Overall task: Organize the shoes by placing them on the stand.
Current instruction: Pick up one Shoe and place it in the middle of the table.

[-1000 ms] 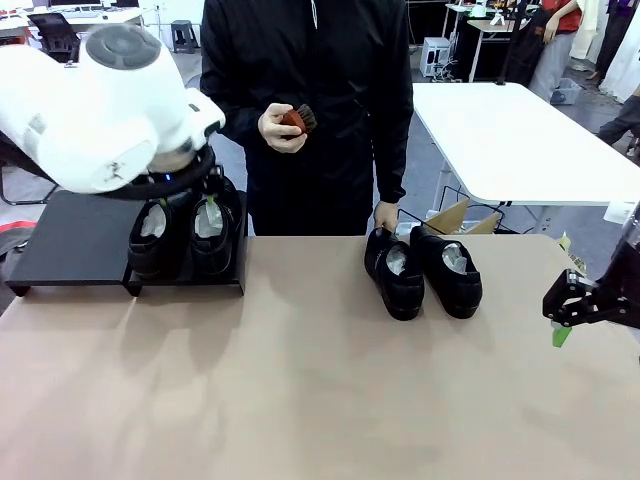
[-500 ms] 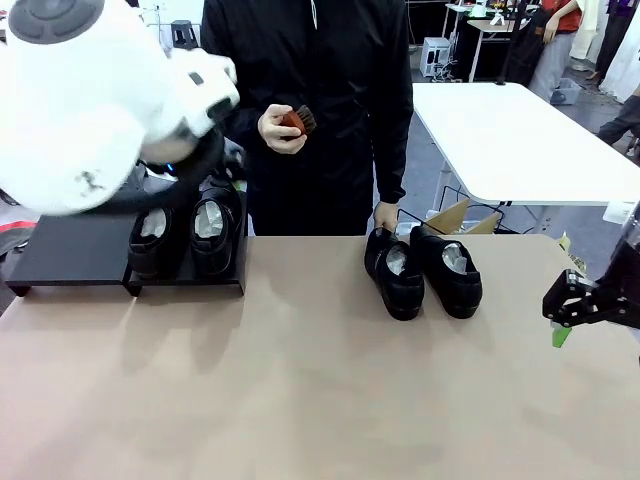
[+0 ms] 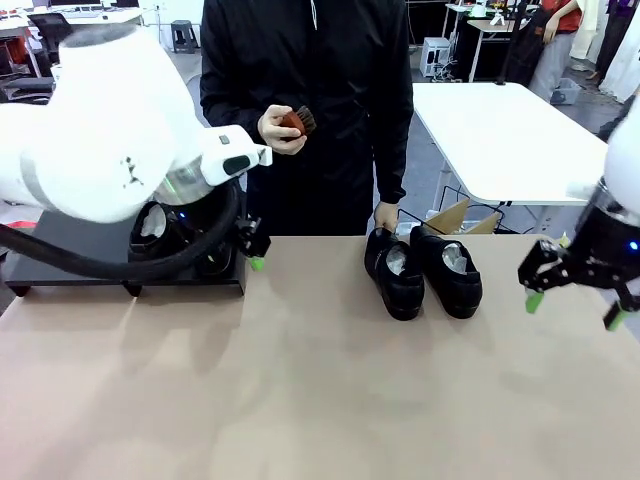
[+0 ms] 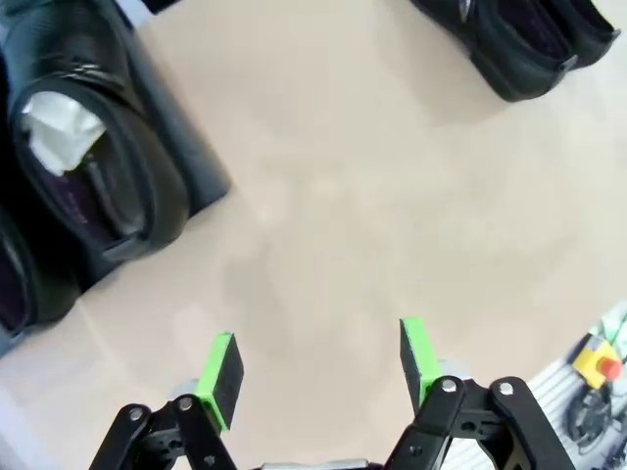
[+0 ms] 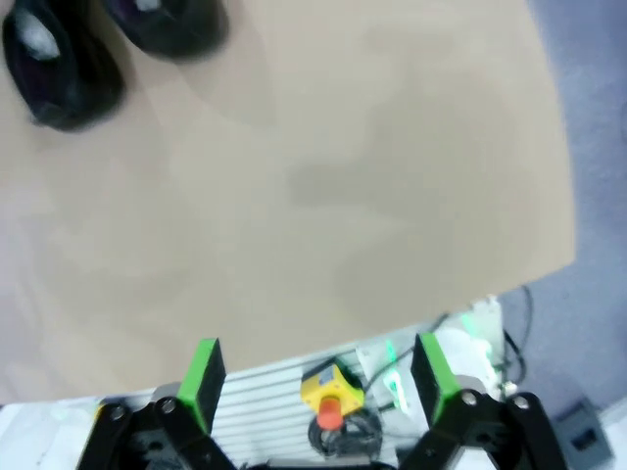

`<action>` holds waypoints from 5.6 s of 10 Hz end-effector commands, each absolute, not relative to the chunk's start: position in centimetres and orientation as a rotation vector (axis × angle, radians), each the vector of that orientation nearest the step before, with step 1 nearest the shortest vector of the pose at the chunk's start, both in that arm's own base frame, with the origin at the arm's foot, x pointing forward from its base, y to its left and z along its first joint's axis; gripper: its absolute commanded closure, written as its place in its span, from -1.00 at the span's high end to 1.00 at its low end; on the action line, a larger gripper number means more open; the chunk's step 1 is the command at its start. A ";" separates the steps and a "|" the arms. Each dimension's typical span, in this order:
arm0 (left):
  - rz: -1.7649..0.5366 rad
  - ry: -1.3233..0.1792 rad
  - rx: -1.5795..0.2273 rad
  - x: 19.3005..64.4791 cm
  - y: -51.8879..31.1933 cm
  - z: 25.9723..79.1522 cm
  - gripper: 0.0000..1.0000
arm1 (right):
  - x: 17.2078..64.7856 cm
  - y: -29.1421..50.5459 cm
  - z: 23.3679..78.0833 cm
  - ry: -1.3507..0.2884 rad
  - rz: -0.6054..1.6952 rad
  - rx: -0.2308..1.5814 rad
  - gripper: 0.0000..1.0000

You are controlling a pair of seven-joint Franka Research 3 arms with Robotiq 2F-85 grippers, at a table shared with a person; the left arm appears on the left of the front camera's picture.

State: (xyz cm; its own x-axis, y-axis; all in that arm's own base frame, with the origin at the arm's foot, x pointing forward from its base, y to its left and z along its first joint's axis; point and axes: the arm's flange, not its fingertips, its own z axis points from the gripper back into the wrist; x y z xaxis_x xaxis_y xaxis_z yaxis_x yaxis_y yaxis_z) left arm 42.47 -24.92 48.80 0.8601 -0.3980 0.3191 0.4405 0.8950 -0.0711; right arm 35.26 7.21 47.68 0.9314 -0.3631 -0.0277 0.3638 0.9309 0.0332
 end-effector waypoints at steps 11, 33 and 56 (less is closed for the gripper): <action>-0.410 -0.287 -0.159 40.3 -22.4 51.8 0.66 | 47.6 13.5 48.7 -0.052 0.009 0.071 1.00; -0.416 -0.288 -0.141 40.8 -22.8 52.2 0.66 | 58.6 19.8 38.0 -0.053 0.047 0.083 0.28; -0.416 -0.288 -0.141 40.8 -22.8 52.2 0.66 | 48.3 24.3 44.2 -0.067 0.001 0.096 -1.00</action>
State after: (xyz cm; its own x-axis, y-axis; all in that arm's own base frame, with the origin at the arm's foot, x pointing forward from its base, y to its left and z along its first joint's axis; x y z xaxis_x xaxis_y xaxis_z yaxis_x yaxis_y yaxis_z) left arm 40.63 -22.90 52.05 0.8749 -0.3794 0.3009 0.4176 0.9058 -0.0722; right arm 50.29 24.43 44.00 0.9964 0.0245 0.0812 -0.0298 0.9975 0.0644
